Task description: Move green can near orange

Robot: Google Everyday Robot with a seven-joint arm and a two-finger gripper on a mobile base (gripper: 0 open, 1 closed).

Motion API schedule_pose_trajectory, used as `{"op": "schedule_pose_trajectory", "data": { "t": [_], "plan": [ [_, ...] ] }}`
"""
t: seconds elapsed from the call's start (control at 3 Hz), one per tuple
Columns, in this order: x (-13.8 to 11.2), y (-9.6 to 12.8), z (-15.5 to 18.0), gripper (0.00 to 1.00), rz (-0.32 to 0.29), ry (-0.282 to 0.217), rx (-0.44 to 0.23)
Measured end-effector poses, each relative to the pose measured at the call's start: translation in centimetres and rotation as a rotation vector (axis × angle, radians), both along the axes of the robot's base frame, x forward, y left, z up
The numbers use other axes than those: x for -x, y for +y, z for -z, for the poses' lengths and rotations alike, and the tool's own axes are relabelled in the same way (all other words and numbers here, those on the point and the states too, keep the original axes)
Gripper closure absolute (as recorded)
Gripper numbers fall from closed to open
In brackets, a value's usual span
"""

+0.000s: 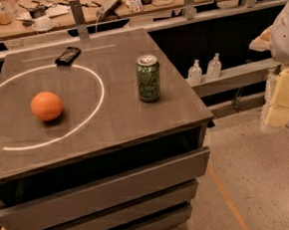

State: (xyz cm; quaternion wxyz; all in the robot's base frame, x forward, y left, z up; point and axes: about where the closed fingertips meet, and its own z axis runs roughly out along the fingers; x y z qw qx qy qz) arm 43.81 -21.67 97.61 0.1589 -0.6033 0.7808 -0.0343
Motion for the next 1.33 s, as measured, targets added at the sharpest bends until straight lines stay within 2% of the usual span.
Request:
{"op": "schedule_pose_trajectory", "data": {
  "t": [0.33, 0.67, 1.0, 1.33],
  "plan": [
    [0.0, 0.0, 0.0, 0.00, 0.000, 0.000, 0.000],
    [-2.4, 1.1, 0.2, 0.00, -0.005, -0.025, -0.121],
    [-8.3, 3.7, -0.5, 0.00, 0.027, -0.096, -0.384],
    [-13.8, 8.1, -1.7, 0.00, 0.074, -0.134, -0.647]
  ]
}}
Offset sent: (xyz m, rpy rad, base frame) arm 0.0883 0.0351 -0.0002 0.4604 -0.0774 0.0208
